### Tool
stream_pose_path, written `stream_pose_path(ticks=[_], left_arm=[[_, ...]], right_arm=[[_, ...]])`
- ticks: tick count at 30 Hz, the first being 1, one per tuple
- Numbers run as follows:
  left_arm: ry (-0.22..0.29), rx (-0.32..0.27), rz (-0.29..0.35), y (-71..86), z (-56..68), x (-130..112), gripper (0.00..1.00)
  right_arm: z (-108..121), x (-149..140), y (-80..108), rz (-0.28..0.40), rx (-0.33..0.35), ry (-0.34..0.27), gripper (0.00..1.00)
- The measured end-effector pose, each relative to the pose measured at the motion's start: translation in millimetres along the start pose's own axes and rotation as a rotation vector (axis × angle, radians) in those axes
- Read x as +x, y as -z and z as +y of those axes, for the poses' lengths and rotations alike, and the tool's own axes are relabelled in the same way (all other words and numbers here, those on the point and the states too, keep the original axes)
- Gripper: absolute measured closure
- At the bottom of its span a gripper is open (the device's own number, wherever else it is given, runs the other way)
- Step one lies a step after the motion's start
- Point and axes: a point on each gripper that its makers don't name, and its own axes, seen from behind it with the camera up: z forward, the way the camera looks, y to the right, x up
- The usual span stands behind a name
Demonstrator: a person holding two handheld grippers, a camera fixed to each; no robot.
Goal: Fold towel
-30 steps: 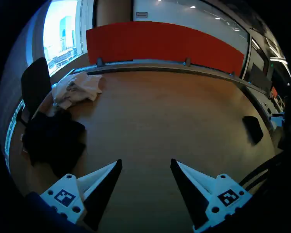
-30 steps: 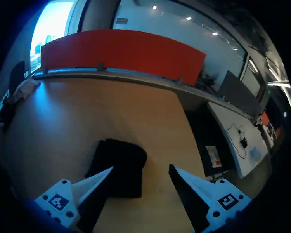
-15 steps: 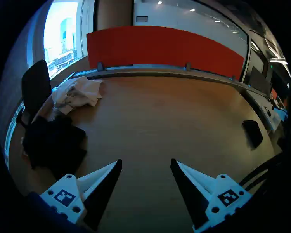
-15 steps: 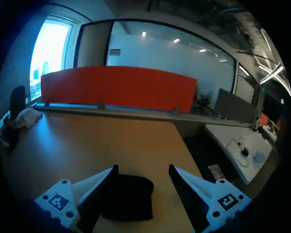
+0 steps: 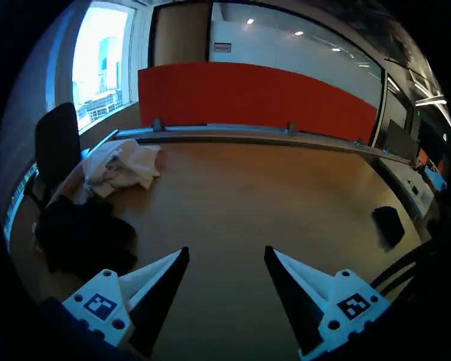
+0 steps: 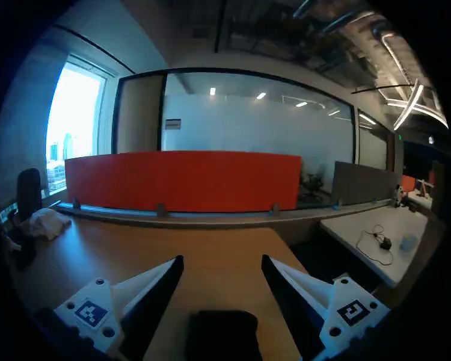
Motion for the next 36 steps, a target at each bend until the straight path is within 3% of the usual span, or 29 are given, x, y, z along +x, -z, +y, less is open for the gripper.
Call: stream_pose_path(ticks=[6,23,36], left_arm=[[0.009,0.004,0.081,0.1,-5.0,26,0.07],[0.032,0.014,0.292,-0.4,-26.5,96,0.07],[0.040,0.020,0.407,5.0,-37.7,126,0.07]], right_arm=[[-21,17,-0.9,0.035,0.005,-0.005,0.00],[-121,50,-9.4,0.102,0.069,0.003,0.00],[-176,55,-15.6,0.124,0.093,-0.029,0.00]])
